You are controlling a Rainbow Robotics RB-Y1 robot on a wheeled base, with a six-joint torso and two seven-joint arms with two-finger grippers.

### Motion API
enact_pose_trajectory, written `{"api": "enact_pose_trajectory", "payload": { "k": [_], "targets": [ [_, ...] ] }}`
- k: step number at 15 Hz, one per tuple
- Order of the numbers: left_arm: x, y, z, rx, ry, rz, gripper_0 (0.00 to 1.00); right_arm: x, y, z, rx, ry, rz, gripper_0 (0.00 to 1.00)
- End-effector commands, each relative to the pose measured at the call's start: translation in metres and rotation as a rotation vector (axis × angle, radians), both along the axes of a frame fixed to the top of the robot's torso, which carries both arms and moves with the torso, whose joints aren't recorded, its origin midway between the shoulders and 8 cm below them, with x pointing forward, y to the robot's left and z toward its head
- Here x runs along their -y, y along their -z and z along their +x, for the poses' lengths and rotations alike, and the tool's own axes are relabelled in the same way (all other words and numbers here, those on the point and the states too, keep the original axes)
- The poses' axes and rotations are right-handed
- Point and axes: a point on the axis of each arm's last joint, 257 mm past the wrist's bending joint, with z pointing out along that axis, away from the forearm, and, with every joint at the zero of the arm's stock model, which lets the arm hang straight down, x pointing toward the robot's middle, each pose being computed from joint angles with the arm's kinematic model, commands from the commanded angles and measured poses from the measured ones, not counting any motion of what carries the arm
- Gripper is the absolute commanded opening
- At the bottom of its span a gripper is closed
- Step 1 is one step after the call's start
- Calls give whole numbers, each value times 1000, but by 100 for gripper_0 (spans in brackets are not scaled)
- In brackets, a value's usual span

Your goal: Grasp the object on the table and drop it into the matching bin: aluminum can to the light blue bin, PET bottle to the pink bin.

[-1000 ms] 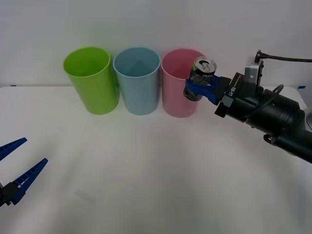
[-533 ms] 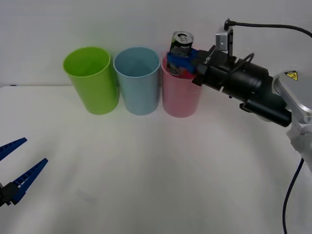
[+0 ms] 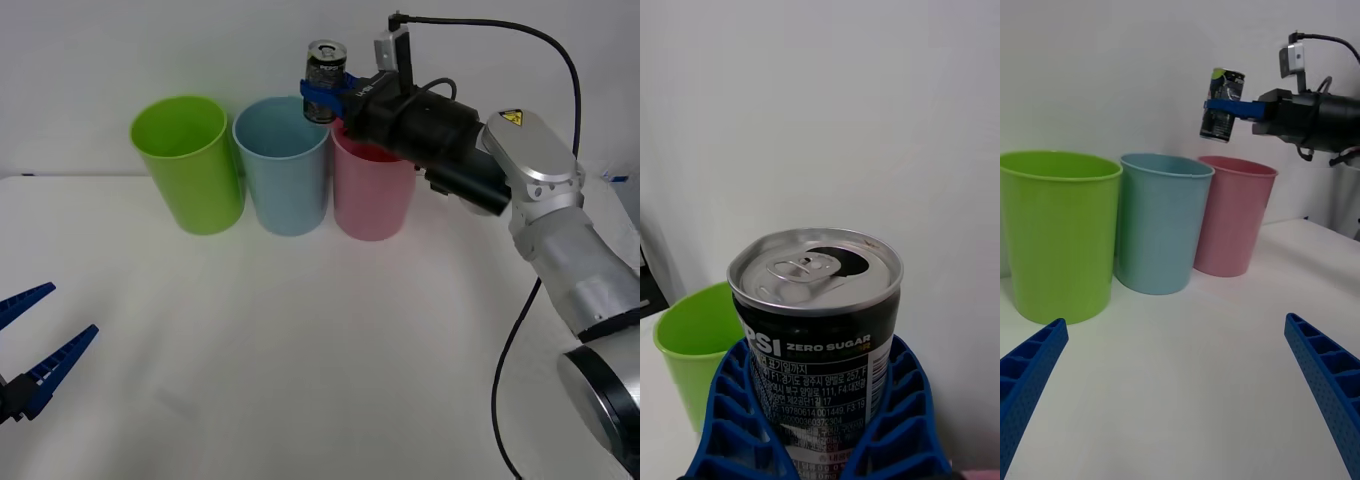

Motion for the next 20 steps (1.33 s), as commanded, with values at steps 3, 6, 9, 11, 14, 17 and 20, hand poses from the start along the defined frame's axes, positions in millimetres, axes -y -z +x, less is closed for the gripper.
{"api": "enact_pose_trajectory", "payload": {
  "k": [3,6,9,11,14,17,20],
  "targets": [
    [0,0,0,0,0,0,100,-46,-8,15,-42,-20,-4,0],
    [0,0,0,0,0,0,100,-59,-14,26,-54,-10,-34,0],
    [0,0,0,0,0,0,100,-63,-16,30,-53,-6,-62,0],
    [0,0,0,0,0,0,100,-66,-15,29,-50,-13,-69,0],
    [0,0,0,0,0,0,100,-67,-14,27,-41,-18,-79,15],
    [0,0,0,0,0,0,100,-62,-15,30,-22,-8,-95,100],
    [0,0,0,0,0,0,100,-58,-16,31,-9,-4,-104,100]
  ]
}}
